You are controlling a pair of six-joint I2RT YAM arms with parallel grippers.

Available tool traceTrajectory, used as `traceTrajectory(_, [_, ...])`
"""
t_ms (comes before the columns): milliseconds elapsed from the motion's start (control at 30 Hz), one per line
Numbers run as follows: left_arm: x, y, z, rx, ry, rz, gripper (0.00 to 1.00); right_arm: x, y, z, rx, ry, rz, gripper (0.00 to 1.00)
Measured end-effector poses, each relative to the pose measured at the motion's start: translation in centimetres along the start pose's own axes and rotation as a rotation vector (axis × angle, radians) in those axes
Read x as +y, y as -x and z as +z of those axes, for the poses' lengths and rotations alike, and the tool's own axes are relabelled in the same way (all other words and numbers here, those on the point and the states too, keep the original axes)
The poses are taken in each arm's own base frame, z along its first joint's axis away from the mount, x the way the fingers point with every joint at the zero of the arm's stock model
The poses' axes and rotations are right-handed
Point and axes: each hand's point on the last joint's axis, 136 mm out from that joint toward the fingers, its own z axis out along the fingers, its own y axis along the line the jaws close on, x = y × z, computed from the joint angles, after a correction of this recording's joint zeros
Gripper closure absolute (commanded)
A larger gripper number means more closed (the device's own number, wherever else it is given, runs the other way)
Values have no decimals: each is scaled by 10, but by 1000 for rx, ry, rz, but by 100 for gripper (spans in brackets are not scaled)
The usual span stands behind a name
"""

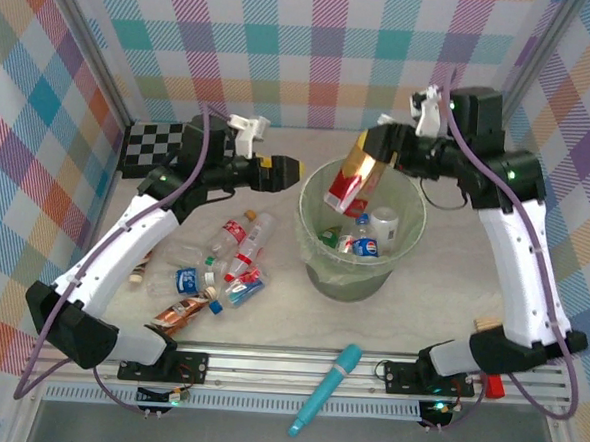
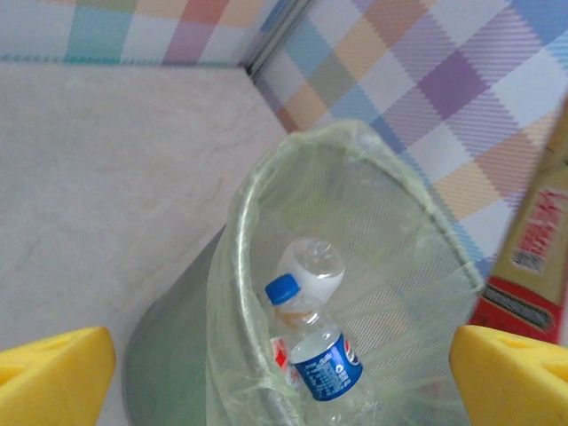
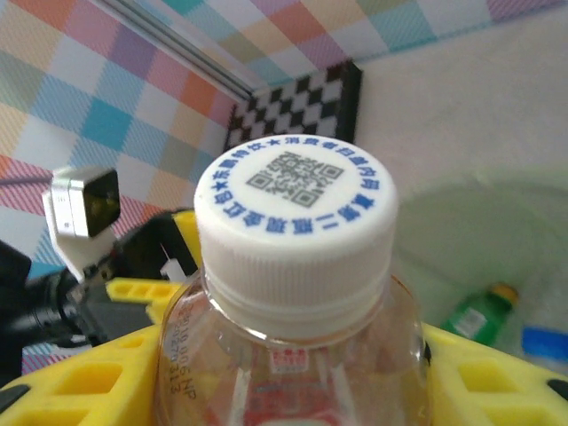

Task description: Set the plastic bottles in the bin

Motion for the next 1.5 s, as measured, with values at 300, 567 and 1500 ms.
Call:
traceTrajectory(300, [20,-43,28,112,81,-55,4,-62,-71,61,211,-121,147,56])
traceTrajectory(567, [24,-59,39,143,98,-91,4,-82,-84,96,267,-154,195,55])
traceTrajectory(1500, [23,-60,51,139,90,-98,5,-77,-115,94,474,-294,114,51])
